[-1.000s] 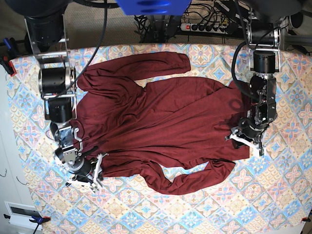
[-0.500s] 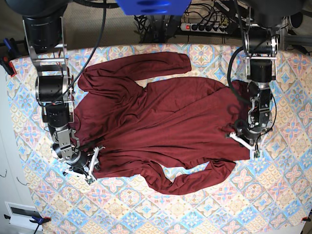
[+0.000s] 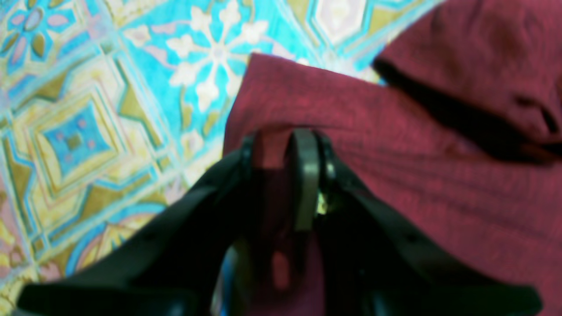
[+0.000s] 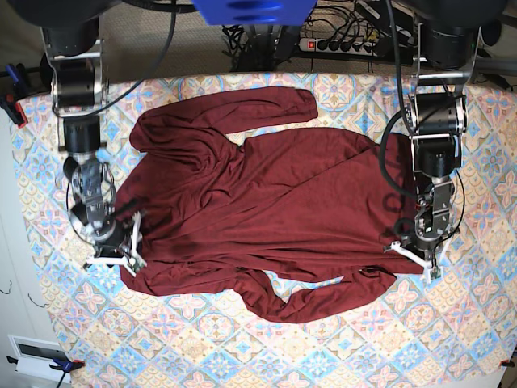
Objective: Layout the t-shirt on the table in an organized manner, then fold the t-shirt properly
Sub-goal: 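Slide both grippers along the shirt sides toward the collar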
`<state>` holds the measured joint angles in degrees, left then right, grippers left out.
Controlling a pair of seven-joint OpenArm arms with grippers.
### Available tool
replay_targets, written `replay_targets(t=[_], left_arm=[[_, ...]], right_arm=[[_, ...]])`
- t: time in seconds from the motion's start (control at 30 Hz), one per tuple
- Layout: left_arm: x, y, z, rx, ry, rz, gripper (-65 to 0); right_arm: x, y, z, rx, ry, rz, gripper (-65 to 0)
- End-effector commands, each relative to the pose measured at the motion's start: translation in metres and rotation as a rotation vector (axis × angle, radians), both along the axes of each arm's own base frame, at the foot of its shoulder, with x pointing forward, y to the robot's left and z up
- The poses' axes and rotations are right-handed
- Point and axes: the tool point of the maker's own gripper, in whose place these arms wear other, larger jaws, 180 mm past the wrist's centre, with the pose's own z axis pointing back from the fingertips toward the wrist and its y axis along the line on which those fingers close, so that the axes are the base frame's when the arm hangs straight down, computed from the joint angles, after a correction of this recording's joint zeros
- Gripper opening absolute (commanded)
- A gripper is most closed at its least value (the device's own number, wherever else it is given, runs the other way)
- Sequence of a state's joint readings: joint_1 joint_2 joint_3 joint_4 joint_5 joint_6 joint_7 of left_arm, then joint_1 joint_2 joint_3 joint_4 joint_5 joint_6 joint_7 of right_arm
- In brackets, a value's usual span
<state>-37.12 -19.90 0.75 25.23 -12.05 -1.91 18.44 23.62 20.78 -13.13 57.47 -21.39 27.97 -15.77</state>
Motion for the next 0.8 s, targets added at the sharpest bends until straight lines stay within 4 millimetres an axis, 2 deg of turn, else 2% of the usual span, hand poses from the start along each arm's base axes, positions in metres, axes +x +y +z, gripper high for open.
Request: replay_targets(t=[0.0,0.1,0.2,0.33,0.37,0.43,0.6,0.77], left_arm=[[0.028,0.011,0.041,0.022,-0.102,0.012,-52.6],[0.039,0.013,0.058,0.024,-0.134,0.017,-52.6],[0.044,0.029,0.074,0.041,-0.158,0.035,-52.7],[0.05,0.021,0.095,0.039,-0.173,0.007,-53.2],[0.043,0.017,0.09,0.038,-0.146,-0.007,-53.2],[0.032,0.002,0.094,0.05,-0.12,-0.055,-53.2],[-0.021,-0.02,0.1,0.043,-0.102,-0.096,-53.2],[-0.073,-0.037,0.075,0.048,-0.042,-0.136,-53.2]], right_arm=[[0.019,-0.001,0.042,0.007,-0.121,0.007,-47.5],[0.001,-0.011,0.046,0.015,-0.151,-0.028,-47.5],[-0.012,-0.024,0.054,0.008,-0.172,-0.073,-47.5],[-0.042,-0.022,0.036,0.008,-0.061,-0.031,-48.6],[-0.048,-0.017,0.032,0.026,-0.033,-0.012,-49.9],[-0.058,-0.006,0.033,0.071,0.006,0.015,-52.8],[-0.058,0.011,0.055,0.181,-0.005,0.007,-55.1],[-0.063,0.013,0.05,0.197,0.042,-0.014,-55.1]])
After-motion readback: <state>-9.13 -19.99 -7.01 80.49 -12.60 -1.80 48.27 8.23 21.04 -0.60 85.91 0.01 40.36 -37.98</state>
